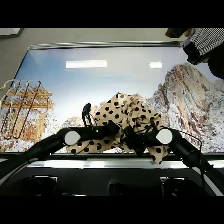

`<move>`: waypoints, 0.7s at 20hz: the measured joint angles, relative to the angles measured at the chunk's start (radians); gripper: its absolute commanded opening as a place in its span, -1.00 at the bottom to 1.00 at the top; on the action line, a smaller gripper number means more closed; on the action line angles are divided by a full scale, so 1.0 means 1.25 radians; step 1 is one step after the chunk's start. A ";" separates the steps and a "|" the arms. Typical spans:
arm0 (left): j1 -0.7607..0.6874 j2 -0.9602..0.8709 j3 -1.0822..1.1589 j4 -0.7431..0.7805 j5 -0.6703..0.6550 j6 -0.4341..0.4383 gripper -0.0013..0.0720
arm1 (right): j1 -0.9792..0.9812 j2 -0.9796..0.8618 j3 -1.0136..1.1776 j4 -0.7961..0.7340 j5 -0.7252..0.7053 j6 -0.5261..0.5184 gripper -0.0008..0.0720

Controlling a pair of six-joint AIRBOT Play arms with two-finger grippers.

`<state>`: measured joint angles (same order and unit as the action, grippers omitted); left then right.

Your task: Fold the clothes and pants, and hang the long-sleeved shirts on hangers.

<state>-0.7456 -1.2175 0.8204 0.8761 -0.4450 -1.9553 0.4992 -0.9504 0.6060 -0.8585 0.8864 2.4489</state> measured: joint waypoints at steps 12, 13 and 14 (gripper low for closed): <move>0.158 -0.442 0.647 0.004 -0.426 0.849 0.64 | -0.004 0.041 0.000 -0.200 0.183 0.002 -0.90; 0.137 -0.475 0.681 0.012 -0.426 0.922 0.64 | -0.004 0.042 0.000 -0.203 0.186 0.002 -0.90; 0.115 -0.506 0.709 0.016 -0.413 0.988 0.64 | -0.004 0.042 0.000 -0.207 0.187 0.002 -0.90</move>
<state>-0.6022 -1.8496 1.7065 0.8955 -0.9611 -0.7208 0.4942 -0.8986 0.6060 -1.1172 1.1202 2.4516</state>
